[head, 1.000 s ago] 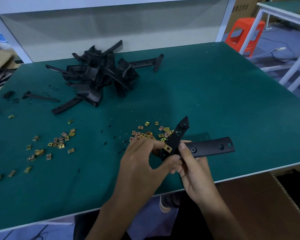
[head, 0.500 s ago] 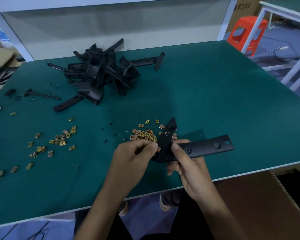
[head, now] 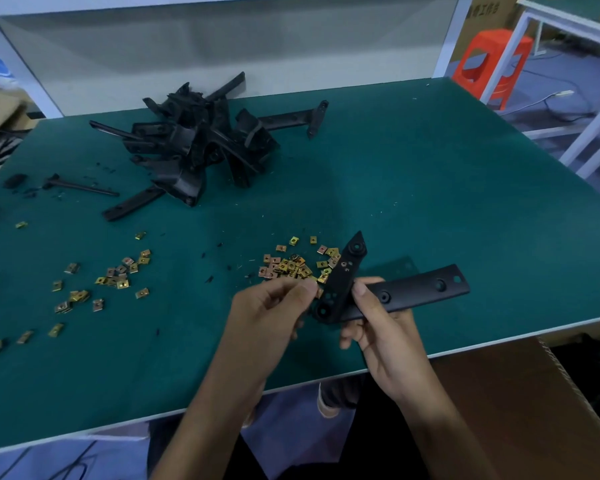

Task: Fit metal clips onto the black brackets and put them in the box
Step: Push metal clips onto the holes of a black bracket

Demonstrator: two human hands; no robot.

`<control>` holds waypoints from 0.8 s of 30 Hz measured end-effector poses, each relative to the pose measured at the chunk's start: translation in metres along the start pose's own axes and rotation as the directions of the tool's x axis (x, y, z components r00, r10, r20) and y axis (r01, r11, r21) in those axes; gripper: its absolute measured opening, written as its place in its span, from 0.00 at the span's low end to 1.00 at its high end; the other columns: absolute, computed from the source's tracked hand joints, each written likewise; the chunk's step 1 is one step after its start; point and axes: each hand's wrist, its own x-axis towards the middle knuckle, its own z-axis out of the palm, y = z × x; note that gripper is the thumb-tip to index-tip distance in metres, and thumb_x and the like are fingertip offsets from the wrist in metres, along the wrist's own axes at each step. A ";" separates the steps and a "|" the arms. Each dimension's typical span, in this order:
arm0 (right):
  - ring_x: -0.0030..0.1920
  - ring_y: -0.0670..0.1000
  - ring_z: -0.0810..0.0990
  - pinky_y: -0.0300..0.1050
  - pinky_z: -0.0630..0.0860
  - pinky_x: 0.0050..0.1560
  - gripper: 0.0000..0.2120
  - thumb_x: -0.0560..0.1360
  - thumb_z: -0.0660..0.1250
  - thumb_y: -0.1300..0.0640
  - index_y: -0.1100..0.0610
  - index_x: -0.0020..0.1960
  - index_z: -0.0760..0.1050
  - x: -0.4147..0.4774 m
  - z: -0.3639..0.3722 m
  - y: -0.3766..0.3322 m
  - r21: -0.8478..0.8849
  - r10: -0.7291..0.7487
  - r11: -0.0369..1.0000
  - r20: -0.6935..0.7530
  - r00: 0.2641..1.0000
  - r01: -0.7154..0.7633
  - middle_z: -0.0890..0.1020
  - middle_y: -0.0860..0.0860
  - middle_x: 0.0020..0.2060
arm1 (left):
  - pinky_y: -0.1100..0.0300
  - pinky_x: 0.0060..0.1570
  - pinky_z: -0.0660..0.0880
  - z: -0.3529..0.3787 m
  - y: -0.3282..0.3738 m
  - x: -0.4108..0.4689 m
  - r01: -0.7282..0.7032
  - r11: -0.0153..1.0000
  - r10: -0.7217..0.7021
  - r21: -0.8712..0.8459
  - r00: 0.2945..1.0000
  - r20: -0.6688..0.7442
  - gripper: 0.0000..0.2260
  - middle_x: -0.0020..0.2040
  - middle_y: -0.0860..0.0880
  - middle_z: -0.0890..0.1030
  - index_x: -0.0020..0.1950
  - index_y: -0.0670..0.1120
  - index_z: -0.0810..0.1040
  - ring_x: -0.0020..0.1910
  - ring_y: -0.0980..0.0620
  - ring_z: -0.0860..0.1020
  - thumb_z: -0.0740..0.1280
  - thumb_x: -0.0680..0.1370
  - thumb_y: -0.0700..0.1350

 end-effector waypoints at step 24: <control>0.25 0.50 0.76 0.44 0.75 0.25 0.16 0.72 0.78 0.46 0.59 0.48 0.80 0.002 0.006 0.003 -0.062 -0.059 0.996 -0.041 0.997 0.057 0.80 0.59 0.35 | 0.64 0.30 0.71 -0.002 -0.019 0.004 0.024 0.997 -0.024 -0.080 1.000 0.006 0.11 0.30 0.52 0.75 0.39 0.49 0.84 0.30 0.56 0.72 0.69 0.80 0.46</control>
